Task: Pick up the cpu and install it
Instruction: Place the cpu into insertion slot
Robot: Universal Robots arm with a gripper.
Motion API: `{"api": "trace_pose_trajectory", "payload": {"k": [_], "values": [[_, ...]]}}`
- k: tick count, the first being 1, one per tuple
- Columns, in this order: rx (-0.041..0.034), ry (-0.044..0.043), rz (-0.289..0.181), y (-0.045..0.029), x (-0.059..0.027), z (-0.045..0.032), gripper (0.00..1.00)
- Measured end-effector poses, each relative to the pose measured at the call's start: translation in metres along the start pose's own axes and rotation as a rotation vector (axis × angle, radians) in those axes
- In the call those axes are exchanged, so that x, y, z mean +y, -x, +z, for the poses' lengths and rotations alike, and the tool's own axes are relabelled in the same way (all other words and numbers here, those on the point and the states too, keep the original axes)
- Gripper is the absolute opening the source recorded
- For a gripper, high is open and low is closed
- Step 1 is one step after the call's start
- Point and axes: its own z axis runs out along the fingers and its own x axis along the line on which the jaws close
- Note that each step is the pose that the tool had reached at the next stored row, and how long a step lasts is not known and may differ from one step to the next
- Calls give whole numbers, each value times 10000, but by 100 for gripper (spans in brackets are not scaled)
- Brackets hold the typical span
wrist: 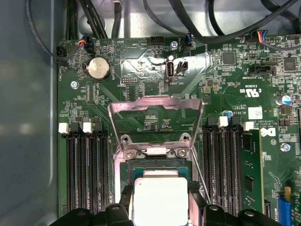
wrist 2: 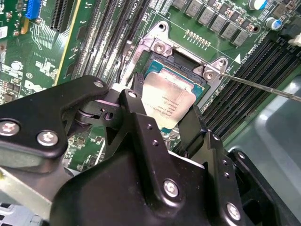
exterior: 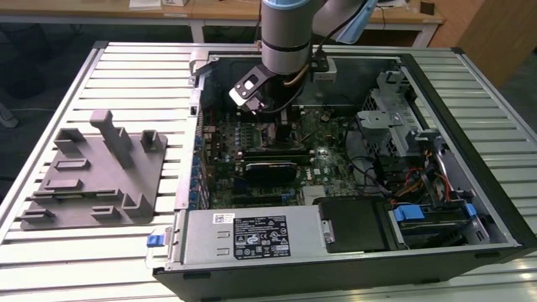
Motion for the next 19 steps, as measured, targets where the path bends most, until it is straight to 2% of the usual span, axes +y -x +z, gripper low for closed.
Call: {"api": "trace_pose_trajectory", "payload": {"k": [19], "values": [[44,-2,20,-16,-5,99,55]]}}
